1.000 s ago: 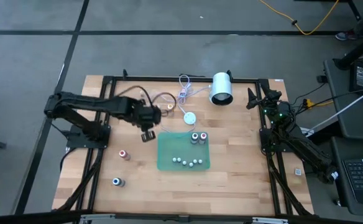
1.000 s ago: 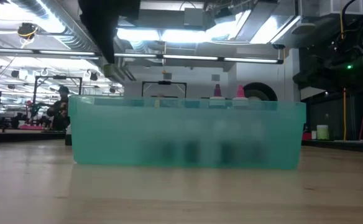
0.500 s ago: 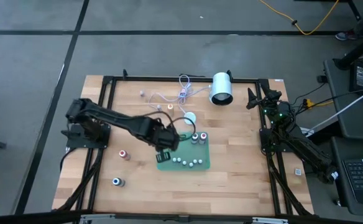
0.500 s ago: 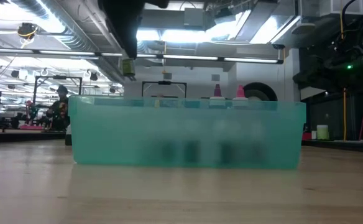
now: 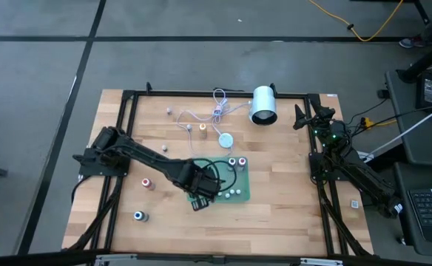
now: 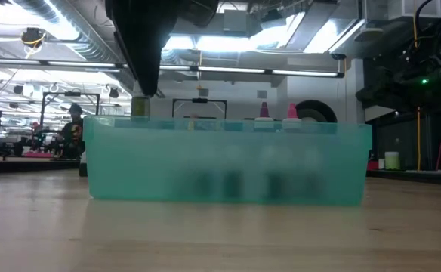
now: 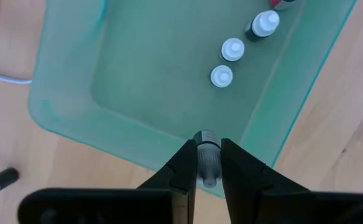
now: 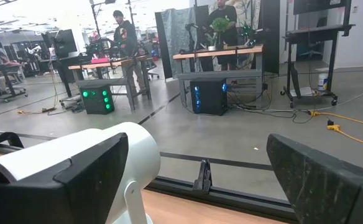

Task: Pick & Place food coloring
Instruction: Put the top small green food coloring bottle into the bin, then put the small black food coloring bottle into the bin

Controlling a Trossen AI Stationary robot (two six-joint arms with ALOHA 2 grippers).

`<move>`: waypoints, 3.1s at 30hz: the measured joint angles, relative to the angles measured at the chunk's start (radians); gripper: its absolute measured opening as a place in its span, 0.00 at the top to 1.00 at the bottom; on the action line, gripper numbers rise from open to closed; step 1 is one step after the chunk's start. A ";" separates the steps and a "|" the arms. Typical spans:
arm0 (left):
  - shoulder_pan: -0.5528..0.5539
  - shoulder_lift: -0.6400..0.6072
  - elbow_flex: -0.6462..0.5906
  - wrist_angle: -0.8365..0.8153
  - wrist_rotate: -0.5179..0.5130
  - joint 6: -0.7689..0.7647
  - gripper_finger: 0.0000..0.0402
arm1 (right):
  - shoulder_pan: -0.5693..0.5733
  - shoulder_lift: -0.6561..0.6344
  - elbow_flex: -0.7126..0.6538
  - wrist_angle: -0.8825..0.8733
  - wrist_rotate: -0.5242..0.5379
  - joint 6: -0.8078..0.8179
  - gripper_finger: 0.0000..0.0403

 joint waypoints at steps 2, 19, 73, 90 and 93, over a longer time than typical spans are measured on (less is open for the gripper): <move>-0.005 0.017 0.000 0.009 0.001 -0.008 0.88 | 0.000 0.000 0.000 0.000 0.000 0.000 0.05; -0.011 0.178 0.068 0.072 0.001 0.015 0.88 | 0.000 0.000 0.000 0.000 0.000 0.000 0.05; 0.209 -0.078 0.048 0.060 -0.122 0.086 0.17 | 0.001 0.000 0.000 0.000 0.000 0.000 0.05; 0.569 -0.399 -0.216 0.055 -0.164 0.248 0.17 | 0.001 0.000 0.000 0.000 0.000 0.000 0.05; 0.647 -0.403 -0.223 0.053 -0.157 0.280 0.17 | 0.001 0.000 0.000 0.000 0.000 0.000 0.05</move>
